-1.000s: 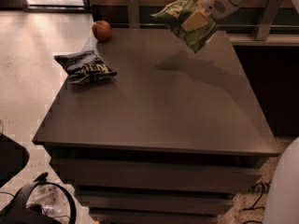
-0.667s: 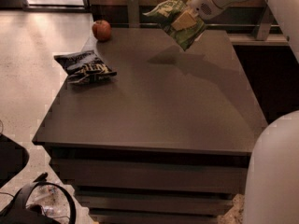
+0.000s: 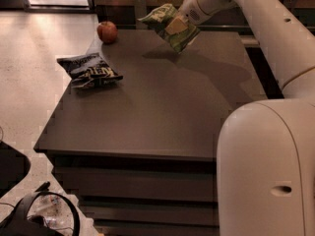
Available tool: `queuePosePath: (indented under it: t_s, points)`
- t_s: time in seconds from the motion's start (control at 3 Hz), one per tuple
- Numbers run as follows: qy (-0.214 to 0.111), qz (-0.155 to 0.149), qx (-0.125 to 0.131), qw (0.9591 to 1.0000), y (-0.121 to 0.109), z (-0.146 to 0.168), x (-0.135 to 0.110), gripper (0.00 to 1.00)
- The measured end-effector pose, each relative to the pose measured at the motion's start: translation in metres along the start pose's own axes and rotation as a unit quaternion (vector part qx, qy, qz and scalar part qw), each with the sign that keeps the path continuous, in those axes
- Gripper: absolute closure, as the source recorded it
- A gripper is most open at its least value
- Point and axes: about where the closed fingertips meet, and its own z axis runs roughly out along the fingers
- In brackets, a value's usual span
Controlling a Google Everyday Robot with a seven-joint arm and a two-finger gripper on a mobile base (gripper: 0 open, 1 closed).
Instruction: Move green jalapeno chip bag near apple
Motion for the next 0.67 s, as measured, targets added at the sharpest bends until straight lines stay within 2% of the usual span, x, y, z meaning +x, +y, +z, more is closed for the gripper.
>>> queuePosePath:
  t_s: [0.67]
  points:
    - [-0.013, -0.012, -0.009, 0.9998, 0.002, 0.040, -0.025, 1.00]
